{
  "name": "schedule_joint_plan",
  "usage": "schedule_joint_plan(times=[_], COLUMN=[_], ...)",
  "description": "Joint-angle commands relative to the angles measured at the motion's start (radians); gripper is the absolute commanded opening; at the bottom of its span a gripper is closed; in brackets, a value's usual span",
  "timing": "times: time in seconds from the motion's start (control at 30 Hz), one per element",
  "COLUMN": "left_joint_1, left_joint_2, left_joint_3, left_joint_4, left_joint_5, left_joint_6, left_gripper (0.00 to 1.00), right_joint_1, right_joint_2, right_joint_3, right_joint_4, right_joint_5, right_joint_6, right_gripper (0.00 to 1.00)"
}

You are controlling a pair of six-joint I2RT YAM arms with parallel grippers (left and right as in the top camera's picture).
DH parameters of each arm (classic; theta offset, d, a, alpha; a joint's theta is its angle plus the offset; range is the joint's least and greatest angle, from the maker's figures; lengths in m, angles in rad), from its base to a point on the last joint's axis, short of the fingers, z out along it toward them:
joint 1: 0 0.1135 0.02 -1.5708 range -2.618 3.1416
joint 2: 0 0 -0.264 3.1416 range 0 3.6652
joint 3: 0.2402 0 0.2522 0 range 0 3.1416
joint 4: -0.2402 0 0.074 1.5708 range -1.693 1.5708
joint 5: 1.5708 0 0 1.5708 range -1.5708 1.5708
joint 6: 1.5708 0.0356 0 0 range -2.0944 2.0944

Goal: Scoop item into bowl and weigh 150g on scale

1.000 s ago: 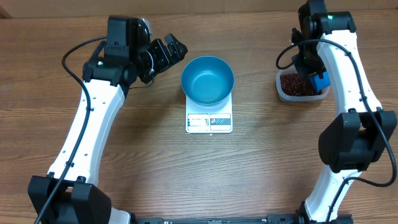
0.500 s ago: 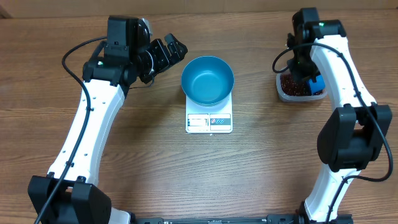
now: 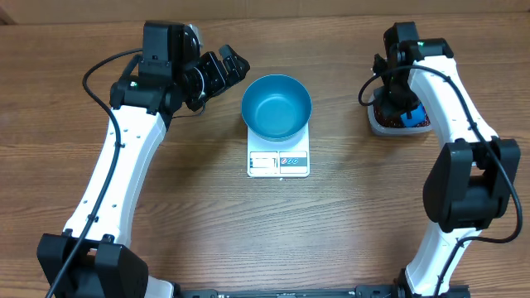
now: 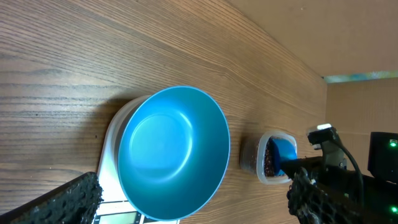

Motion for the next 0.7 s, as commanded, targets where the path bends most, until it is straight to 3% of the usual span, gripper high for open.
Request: schedule_joint_plan(times=[0.0,0.13,0.4,0.67], left_joint_1=[-0.006,-0.006,-0.006,-0.006], left_joint_2=[0.002,0.002,0.002,0.002], left_joint_3=[0.003,0.003,0.003,0.003], left_joint_4=[0.0,0.0,0.0,0.0], left_joint_5=[-0.006,-0.006,-0.006,-0.006], left_joint_6=[0.026,0.026,0.026,0.026], left_gripper=[0.99,0.99,1.0,0.99], right_joint_1=[-0.024,-0.055,-0.158,-0.182], right_joint_2=[0.029,0.029,0.029,0.029], right_joint_3=[-0.032,-0.032,-0.032,-0.039], right_joint_4=[0.008,0.012,0.02,0.009], right_joint_5=[-0.112,-0.179,-0.495,-0.531], right_joint_6=[0.072,0.107,0.107,0.13], right_gripper=[0.04,0.04,0.04,0.04])
